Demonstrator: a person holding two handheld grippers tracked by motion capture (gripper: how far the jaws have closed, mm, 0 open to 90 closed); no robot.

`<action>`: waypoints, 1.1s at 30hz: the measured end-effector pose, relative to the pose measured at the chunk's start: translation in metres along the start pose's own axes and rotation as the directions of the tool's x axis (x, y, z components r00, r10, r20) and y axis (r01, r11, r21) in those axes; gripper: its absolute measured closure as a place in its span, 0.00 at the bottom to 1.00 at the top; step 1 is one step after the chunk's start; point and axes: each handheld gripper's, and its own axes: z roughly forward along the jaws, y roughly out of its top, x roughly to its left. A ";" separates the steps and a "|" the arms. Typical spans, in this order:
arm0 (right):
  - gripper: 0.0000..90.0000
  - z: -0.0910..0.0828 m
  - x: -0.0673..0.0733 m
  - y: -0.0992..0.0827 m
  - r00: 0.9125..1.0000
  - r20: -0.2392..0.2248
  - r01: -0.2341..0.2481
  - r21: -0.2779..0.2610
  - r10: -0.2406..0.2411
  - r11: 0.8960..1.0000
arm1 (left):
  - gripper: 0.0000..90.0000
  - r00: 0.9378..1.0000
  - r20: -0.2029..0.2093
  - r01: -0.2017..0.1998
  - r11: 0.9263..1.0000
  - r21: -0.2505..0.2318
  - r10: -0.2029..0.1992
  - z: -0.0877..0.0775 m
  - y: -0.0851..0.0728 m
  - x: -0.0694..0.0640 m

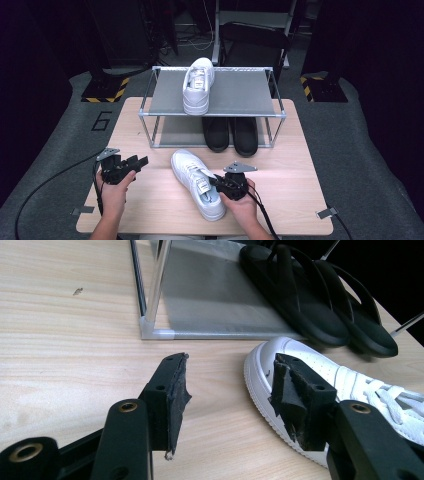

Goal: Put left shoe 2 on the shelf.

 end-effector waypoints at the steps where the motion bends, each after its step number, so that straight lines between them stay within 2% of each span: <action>1: 0.89 0.000 0.000 0.000 1.000 0.000 -0.002 -0.006 0.002 1.000 | 0.53 1.000 0.002 0.000 1.000 0.001 0.000 0.000 0.000 0.000; 6: 0.89 -0.001 0.000 -0.002 1.000 0.003 0.002 -0.031 -0.002 1.000 | 0.53 1.000 0.000 -0.002 1.000 0.006 0.002 -0.001 -0.002 0.001; 8: 0.90 -0.001 0.001 -0.002 1.000 0.004 -0.010 -0.029 0.010 1.000 | 0.53 1.000 0.000 0.005 1.000 0.000 -0.005 -0.001 -0.004 0.002; 11: 0.90 -0.001 0.000 -0.001 1.000 0.001 -0.004 -0.035 0.004 0.999 | 0.53 1.000 -0.004 0.008 1.000 -0.006 -0.008 0.000 -0.006 0.004; 12: 0.90 -0.001 0.000 -0.001 1.000 0.000 -0.007 -0.036 0.007 0.999 | 0.53 1.000 -0.002 0.010 1.000 0.008 -0.010 -0.001 -0.006 0.004; 15: 0.91 -0.002 0.000 -0.001 1.000 -0.009 -0.020 -0.037 0.020 0.999 | 0.53 1.000 -0.003 0.012 1.000 0.009 -0.012 -0.001 -0.007 0.005; 20: 0.91 -0.005 -0.002 0.000 1.000 -0.016 -0.010 -0.032 0.010 0.999 | 0.53 1.000 -0.005 0.016 1.000 0.007 -0.016 -0.001 -0.007 0.006; 21: 0.91 -0.005 -0.001 0.000 1.000 -0.017 -0.024 -0.036 0.024 0.999 | 0.53 1.000 -0.005 0.018 1.000 0.004 -0.018 -0.001 -0.008 0.005; 24: 0.91 -0.006 -0.002 0.000 0.999 -0.017 -0.028 -0.040 0.027 0.999 | 0.53 1.000 -0.012 0.017 1.000 -0.010 -0.017 0.000 -0.009 0.005; 26: 0.91 -0.007 -0.002 0.000 0.999 -0.020 -0.036 -0.038 0.036 0.999 | 0.53 1.000 -0.012 0.018 1.000 0.000 -0.018 -0.001 -0.010 0.005; 33: 0.91 -0.009 -0.003 0.001 0.999 -0.020 -0.030 -0.047 0.029 0.998 | 0.52 0.999 -0.034 -0.007 1.000 0.001 0.007 -0.001 -0.012 0.006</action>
